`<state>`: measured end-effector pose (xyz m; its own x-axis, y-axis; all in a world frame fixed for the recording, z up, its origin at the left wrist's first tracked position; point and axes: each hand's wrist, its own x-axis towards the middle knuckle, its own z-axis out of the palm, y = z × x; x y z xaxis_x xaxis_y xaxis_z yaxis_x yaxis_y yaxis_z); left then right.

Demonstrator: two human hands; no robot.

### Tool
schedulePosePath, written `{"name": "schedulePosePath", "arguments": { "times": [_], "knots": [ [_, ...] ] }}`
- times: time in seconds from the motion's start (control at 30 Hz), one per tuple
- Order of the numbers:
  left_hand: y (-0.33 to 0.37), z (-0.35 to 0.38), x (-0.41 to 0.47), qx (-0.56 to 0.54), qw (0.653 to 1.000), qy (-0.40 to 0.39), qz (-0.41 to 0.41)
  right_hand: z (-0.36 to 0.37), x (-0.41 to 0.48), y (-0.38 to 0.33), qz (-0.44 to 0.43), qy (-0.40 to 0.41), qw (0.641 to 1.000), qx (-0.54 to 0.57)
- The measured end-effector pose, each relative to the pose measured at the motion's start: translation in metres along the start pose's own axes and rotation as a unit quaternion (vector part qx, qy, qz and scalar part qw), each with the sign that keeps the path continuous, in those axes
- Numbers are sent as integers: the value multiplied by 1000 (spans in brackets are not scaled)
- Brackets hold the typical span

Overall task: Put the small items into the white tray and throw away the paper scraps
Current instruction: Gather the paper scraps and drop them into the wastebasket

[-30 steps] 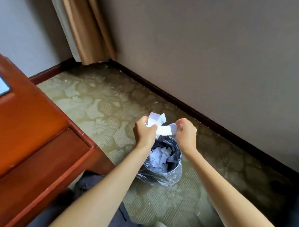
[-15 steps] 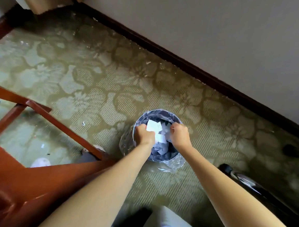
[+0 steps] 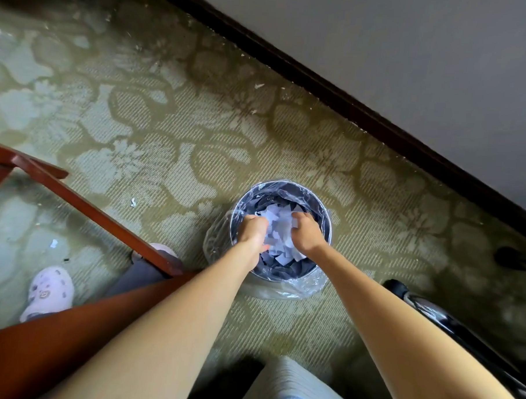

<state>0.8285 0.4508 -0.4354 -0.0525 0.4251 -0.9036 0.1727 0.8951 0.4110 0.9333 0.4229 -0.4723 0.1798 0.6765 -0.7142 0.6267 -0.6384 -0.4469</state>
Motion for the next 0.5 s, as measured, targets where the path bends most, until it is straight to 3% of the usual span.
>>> {"name": "schedulePosePath", "arguments": {
  "times": [0.27,0.5],
  "knots": [
    [6,-20,-37,118,992,-7,44,-11,-34,-11,-44,9,999,-22],
    [22,-44,-112,270,950,31,151,-37,-87,-38,-82,46,994,-52]
  ]
}}
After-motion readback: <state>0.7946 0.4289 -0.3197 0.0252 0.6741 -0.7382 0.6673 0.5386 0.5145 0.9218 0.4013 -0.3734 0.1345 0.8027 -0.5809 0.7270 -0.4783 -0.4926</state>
